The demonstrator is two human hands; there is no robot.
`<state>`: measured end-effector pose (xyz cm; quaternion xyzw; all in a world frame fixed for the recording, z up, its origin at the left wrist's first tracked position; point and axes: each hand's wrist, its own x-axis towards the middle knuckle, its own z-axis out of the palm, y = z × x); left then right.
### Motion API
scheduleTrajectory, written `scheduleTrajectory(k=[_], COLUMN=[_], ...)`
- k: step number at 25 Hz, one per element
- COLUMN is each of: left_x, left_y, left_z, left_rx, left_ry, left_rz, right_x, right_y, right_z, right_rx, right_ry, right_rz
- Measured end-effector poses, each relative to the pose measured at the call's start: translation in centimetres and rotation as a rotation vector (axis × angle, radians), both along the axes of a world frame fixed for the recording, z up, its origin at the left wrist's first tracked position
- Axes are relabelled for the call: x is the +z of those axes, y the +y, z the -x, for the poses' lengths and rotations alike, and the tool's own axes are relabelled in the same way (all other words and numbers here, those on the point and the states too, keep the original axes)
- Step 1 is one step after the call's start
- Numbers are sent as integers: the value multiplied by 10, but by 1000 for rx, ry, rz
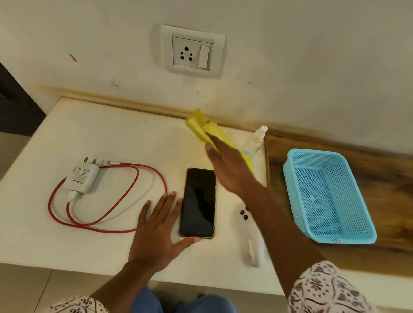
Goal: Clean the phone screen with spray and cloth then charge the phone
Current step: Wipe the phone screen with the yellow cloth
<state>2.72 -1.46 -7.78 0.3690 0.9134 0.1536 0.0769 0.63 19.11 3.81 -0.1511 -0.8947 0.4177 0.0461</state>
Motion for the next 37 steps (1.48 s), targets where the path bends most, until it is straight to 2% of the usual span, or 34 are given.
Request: scheduleTrajectory(k=[2, 4, 9, 13, 19, 27, 32, 37], left_x=[0, 0, -3, -2, -2, 1, 7, 6], left_y=[0, 1, 1, 2, 1, -1, 0, -3], left_z=[0, 0, 0, 0, -1, -3, -2, -2], left_rx=[8, 18, 11, 13, -4, -79, -66, -88], left_ry=[3, 4, 11, 28, 48, 130, 84, 13], left_rz=[-5, -2, 19, -8, -90, -171, -198, -135], right_x=[-41, -71, -95, -97, -100, -93, -82, -70], right_y=[-10, -17, -21, -30, -49, -75, -82, -91], right_z=[4, -5, -26, -50, -86, -117, -128, -150], right_rx=[189, 320, 351, 377, 383, 254, 172, 128], right_ry=[-180, -244, -140, -83, -108, -121, -120, -141], right_rz=[-274, -459, -492, -404, -262, 0, 142, 313])
